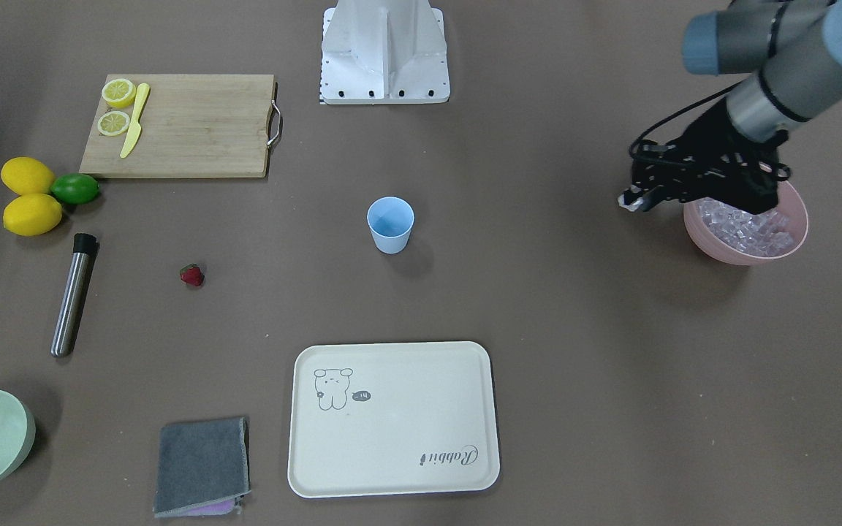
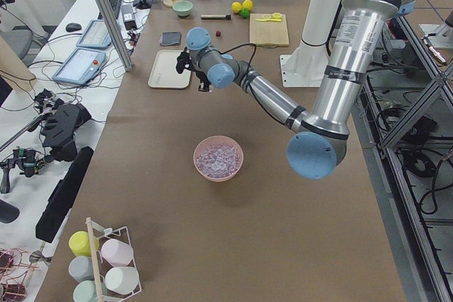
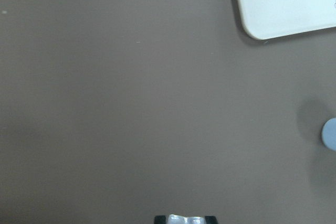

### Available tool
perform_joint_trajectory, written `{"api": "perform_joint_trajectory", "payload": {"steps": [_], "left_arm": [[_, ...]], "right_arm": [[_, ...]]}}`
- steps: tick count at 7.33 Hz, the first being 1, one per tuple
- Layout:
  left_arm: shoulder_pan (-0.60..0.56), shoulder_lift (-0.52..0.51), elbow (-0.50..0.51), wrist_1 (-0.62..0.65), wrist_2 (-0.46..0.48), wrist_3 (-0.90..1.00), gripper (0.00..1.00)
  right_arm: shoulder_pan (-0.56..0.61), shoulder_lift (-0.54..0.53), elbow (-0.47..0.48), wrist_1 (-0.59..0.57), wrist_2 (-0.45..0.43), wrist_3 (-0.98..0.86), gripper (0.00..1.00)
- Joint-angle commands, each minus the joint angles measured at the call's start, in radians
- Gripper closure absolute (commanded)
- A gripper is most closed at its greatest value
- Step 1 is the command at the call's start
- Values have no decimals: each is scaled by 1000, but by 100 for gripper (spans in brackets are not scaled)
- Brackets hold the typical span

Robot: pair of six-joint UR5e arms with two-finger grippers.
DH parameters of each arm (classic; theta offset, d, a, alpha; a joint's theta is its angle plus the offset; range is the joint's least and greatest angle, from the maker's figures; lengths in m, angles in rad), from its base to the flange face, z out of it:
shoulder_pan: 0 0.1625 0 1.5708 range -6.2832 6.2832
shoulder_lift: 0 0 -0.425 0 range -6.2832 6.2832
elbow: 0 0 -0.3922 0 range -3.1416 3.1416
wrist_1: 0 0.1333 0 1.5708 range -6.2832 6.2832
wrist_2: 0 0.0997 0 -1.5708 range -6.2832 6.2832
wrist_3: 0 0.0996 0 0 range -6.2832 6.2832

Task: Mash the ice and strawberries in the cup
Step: 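Carry the ice cube with the left gripper over the light-blue cup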

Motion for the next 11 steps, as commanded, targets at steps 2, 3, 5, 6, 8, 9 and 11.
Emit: {"api": "perform_joint_trajectory", "payload": {"steps": [2,3,5,6,8,9,11], "left_arm": [[271,-229,65,6,245,-350,100],[350,-324,127,8,319,-440,100],[403,-429,212,8,390,-506,100],[423,-438,229,6,419,-504,100],[446,-428,231,5,450,-492,52],[445,-429,231,5,450,-481,28],[420,-422,229,8,445,-461,6]], "right_arm": [[0,2,0,0,-2,0,0],[0,1,0,0,0,0,0],[0,-1,0,0,0,0,0],[0,-1,0,0,0,0,0],[0,-1,0,0,-2,0,0],[0,-1,0,0,-2,0,0],[0,-1,0,0,-2,0,0]]}}
